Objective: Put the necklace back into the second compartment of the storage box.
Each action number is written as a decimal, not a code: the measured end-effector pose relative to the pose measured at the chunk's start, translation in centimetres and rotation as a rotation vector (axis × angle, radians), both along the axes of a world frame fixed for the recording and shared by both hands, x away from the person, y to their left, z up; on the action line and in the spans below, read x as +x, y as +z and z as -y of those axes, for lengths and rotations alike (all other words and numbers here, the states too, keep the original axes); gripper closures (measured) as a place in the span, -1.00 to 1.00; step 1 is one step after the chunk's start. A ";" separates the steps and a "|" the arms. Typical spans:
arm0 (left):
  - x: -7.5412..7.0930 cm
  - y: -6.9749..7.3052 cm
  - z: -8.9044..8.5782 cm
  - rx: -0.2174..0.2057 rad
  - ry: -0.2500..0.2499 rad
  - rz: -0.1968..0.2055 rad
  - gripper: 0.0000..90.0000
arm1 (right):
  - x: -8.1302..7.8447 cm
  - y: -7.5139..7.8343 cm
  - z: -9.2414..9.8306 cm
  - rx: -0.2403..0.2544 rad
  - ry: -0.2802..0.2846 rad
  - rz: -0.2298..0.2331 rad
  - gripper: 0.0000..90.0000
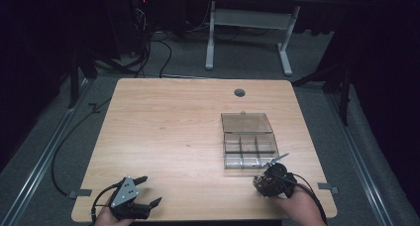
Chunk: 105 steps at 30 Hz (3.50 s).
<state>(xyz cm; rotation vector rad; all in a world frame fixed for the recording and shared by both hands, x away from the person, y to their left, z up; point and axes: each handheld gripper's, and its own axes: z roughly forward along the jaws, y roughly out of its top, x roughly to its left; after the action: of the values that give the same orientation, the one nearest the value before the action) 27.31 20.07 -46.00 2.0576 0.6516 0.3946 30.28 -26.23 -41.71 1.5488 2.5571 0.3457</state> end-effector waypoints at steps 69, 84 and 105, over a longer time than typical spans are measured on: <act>0.0 0.0 -0.1 -0.015 0.001 0.002 -0.66 | 2.0 7.6 -0.8 0.008 0.067 0.016 0.60; 0.0 0.0 -0.2 -0.018 -0.002 0.001 -0.66 | 4.7 8.5 -1.6 0.014 0.065 0.034 0.60; 0.0 0.0 -0.2 -0.020 -0.007 -0.004 -0.66 | 8.8 7.9 -2.1 0.016 0.059 0.036 0.59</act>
<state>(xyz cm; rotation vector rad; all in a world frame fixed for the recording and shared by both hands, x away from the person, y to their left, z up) 27.30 20.24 -45.98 2.0418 0.6475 0.3789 39.09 -24.09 -33.86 1.4618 2.5829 0.3981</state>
